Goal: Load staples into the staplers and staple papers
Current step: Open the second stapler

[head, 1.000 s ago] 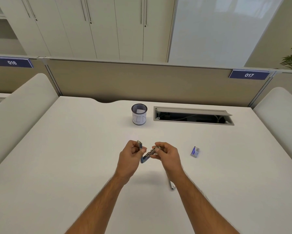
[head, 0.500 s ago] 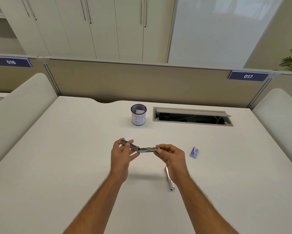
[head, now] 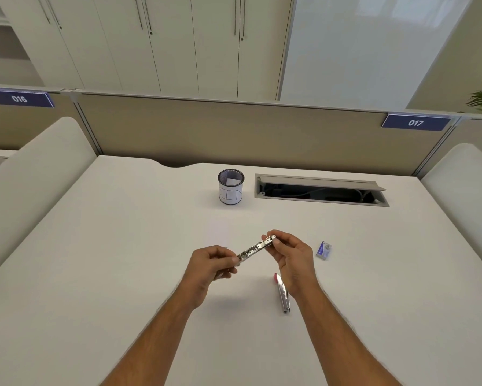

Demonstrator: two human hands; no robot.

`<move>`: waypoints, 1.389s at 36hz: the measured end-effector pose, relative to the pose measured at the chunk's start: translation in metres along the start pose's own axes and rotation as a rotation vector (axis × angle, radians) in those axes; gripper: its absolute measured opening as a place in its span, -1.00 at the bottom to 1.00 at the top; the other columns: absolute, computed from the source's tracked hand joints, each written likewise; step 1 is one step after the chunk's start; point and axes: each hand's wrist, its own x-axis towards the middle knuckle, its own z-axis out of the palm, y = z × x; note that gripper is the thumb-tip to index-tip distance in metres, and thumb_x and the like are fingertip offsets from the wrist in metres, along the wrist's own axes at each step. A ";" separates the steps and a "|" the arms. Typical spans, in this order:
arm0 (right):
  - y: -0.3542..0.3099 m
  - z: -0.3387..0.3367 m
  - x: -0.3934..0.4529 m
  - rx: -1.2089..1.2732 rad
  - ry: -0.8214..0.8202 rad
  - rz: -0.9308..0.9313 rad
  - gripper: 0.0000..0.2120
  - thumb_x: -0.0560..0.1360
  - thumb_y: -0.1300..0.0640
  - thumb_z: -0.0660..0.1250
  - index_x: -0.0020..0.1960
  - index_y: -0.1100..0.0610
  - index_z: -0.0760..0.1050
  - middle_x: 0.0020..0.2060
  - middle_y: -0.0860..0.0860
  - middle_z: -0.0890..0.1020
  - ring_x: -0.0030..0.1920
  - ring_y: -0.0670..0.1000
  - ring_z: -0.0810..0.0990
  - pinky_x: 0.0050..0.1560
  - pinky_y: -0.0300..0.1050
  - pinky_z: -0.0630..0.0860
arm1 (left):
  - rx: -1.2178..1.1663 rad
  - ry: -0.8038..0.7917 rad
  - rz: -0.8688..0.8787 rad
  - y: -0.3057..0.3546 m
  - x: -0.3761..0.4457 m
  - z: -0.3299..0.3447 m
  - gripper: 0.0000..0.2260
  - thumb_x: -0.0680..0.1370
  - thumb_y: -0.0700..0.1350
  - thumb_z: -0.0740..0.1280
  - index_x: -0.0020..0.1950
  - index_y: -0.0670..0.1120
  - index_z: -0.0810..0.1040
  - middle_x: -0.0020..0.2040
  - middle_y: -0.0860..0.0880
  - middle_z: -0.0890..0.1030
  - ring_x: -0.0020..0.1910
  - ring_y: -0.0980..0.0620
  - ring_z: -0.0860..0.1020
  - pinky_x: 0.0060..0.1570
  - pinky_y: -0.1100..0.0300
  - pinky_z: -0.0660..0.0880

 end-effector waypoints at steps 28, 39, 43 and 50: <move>0.014 0.009 0.000 -0.052 -0.125 0.032 -0.73 0.59 0.45 0.28 0.20 0.27 0.63 -0.01 0.24 0.66 -0.03 0.11 0.69 0.03 -0.10 0.65 | 0.738 -0.116 0.402 0.006 0.014 0.029 -0.56 0.57 -0.08 0.39 0.39 0.32 0.51 -0.13 0.11 0.61 -0.23 0.09 0.58 -0.05 0.14 0.61; 0.015 0.007 -0.002 -0.129 -0.121 -0.003 -0.70 0.60 0.44 0.27 0.23 0.20 0.63 -0.06 0.24 0.70 -0.04 0.10 0.71 0.06 -0.10 0.64 | 0.969 -0.115 0.557 0.008 0.016 0.035 -0.64 0.57 -0.01 0.23 0.36 0.25 0.43 -0.16 0.03 0.61 -0.17 0.06 0.55 -0.07 0.00 0.56; 0.016 0.007 -0.003 -0.112 -0.109 0.009 -0.75 0.59 0.46 0.26 0.13 0.28 0.67 -0.03 0.27 0.71 0.00 0.15 0.71 0.04 -0.12 0.65 | 0.957 -0.104 0.575 0.007 0.018 0.038 -0.66 0.56 -0.02 0.25 0.32 0.25 0.41 -0.15 0.04 0.64 -0.17 0.08 0.56 -0.10 0.07 0.55; 0.015 0.004 -0.002 -0.128 -0.099 0.018 -0.75 0.58 0.45 0.27 0.09 0.28 0.69 -0.04 0.25 0.72 -0.02 0.13 0.72 0.01 -0.11 0.66 | 0.951 -0.074 0.568 0.004 0.019 0.037 -0.86 0.58 -0.04 0.31 0.10 0.13 0.59 -0.25 0.10 0.60 -0.26 0.12 0.50 -0.24 0.16 0.48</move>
